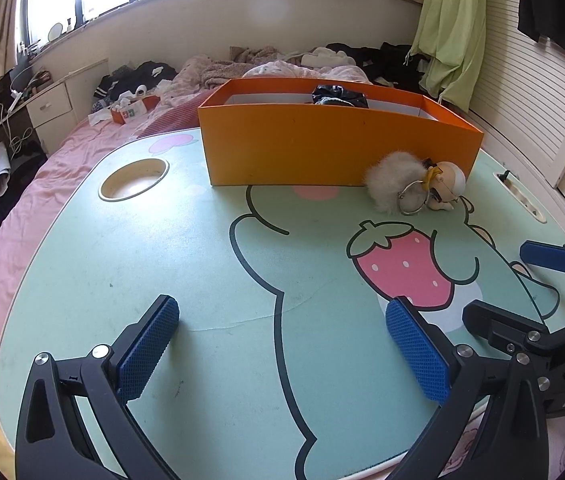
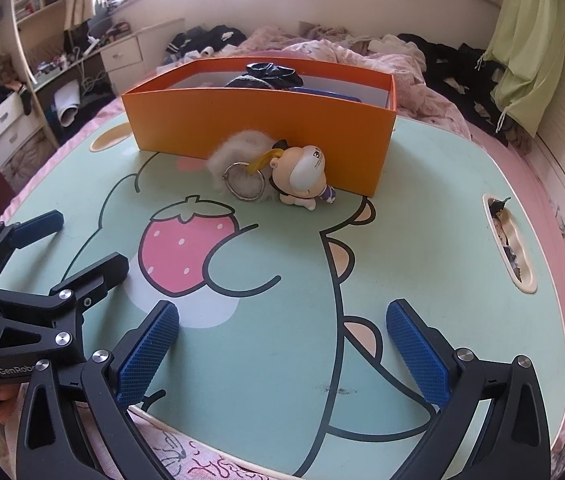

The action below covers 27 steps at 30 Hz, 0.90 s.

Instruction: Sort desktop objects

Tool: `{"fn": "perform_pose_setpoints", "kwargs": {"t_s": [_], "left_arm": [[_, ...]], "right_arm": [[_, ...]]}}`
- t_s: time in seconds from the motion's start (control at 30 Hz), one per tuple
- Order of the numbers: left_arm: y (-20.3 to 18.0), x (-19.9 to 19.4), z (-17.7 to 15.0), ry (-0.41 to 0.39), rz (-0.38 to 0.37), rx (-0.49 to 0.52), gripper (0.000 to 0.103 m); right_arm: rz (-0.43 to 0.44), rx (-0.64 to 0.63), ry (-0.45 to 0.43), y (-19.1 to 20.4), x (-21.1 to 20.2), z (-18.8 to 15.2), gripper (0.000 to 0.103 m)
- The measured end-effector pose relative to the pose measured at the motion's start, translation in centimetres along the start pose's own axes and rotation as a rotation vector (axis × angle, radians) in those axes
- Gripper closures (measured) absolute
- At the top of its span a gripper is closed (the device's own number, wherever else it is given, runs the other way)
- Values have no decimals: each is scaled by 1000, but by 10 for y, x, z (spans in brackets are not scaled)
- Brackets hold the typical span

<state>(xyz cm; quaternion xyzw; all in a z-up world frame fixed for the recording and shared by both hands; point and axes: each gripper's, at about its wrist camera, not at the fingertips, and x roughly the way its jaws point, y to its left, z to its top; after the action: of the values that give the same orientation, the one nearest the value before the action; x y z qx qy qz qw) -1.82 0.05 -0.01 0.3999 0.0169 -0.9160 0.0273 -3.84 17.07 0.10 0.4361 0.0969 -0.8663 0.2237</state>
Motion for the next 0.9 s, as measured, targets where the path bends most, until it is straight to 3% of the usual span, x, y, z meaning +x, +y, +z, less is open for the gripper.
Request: {"fn": "perform_pose_setpoints", "kwargs": {"t_s": [0.5, 0.63, 0.83, 0.9], "left_arm": [[0, 0, 0, -1, -1, 1, 0], [0, -1, 0, -1, -1, 1, 0], [0, -1, -1, -1, -1, 1, 0], [0, -1, 0, -2, -1, 0, 0]], "right_arm": [[9, 8, -28, 1, -2, 0, 1], [20, 29, -66, -3, -8, -2, 22], [81, 69, -87, -12, -12, 2, 41], [89, 90, -107, -16, -16, 8, 42]]}}
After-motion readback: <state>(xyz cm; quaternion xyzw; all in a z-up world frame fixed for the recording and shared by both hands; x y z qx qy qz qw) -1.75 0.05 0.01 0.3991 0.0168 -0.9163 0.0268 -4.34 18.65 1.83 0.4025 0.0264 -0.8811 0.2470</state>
